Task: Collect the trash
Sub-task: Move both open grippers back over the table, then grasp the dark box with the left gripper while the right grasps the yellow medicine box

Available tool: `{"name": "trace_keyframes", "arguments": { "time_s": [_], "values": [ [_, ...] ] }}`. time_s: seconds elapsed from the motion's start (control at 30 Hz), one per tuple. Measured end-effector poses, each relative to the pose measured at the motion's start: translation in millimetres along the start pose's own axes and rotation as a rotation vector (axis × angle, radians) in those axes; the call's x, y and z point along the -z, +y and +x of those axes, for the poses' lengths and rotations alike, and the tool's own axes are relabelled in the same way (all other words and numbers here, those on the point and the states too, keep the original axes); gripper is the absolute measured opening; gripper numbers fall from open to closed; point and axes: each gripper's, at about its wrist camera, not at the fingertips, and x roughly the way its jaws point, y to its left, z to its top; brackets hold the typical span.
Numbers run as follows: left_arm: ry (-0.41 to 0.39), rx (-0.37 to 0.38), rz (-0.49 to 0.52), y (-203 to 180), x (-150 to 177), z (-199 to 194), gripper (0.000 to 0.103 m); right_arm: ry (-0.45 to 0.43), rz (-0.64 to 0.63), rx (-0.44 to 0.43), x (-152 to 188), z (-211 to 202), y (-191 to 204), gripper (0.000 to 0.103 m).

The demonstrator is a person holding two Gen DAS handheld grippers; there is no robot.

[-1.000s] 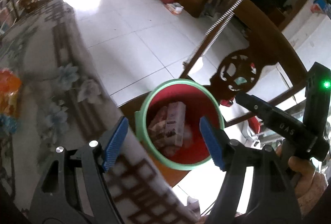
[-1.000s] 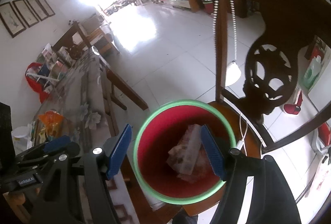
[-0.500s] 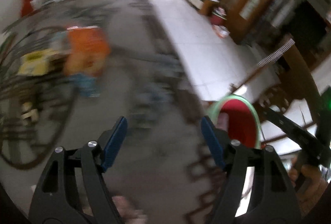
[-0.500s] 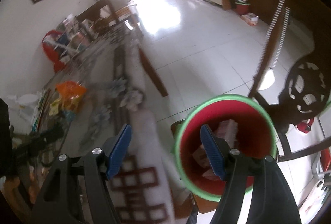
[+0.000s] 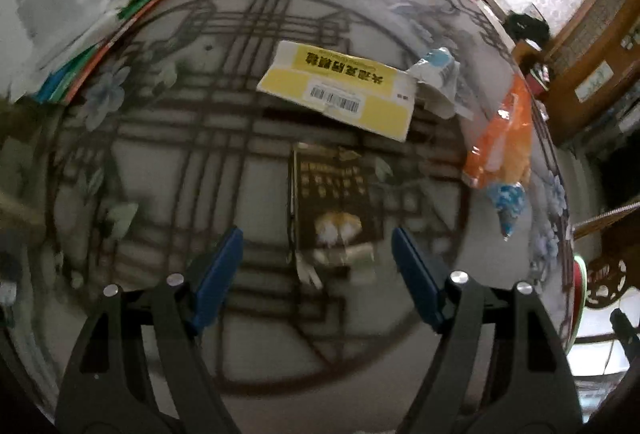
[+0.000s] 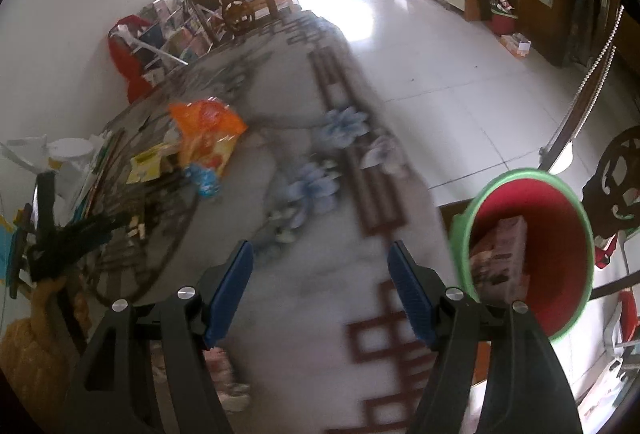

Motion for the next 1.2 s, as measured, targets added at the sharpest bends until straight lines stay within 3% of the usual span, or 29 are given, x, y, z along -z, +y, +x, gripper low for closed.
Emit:
{"name": "trace_keyframes", "arguments": {
  "time_s": [0.1,0.2,0.43,0.67,0.73,0.8,0.93,1.03,1.1,1.2],
  "values": [
    [0.02,0.021,0.068,-5,-11,16,0.07,0.012,0.002,0.003,7,8,25,0.067],
    [0.067,0.052,0.089,-1,-16,33,0.053,0.019,-0.011,0.008,9,14,44,0.069],
    [0.066,0.126,0.128,30,0,15,0.048,0.049,-0.108,-0.004,-6,40,97,0.069],
    [0.096,0.126,0.071,81,35,-12,0.048,0.099,-0.428,-0.052,-56,102,193,0.069],
    [0.105,0.145,0.029,94,40,-16,0.048,0.173,-0.569,-0.071,-69,134,233,0.076],
    [0.1,0.148,0.013,98,42,-18,0.049,0.231,-0.667,-0.088,-77,160,263,0.076],
    [0.083,0.152,-0.006,101,45,-25,0.052,0.265,-0.875,-0.043,-90,199,313,0.079],
    [0.07,0.145,-0.012,103,48,-29,0.061,0.317,-1.037,-0.03,-89,223,341,0.092],
    [0.068,0.143,-0.021,104,46,-28,0.063,0.379,-1.113,-0.019,-85,240,349,0.092],
    [0.076,0.142,-0.051,114,51,-28,0.065,0.4,-1.162,0.006,-83,258,353,0.092]
  ]
}}
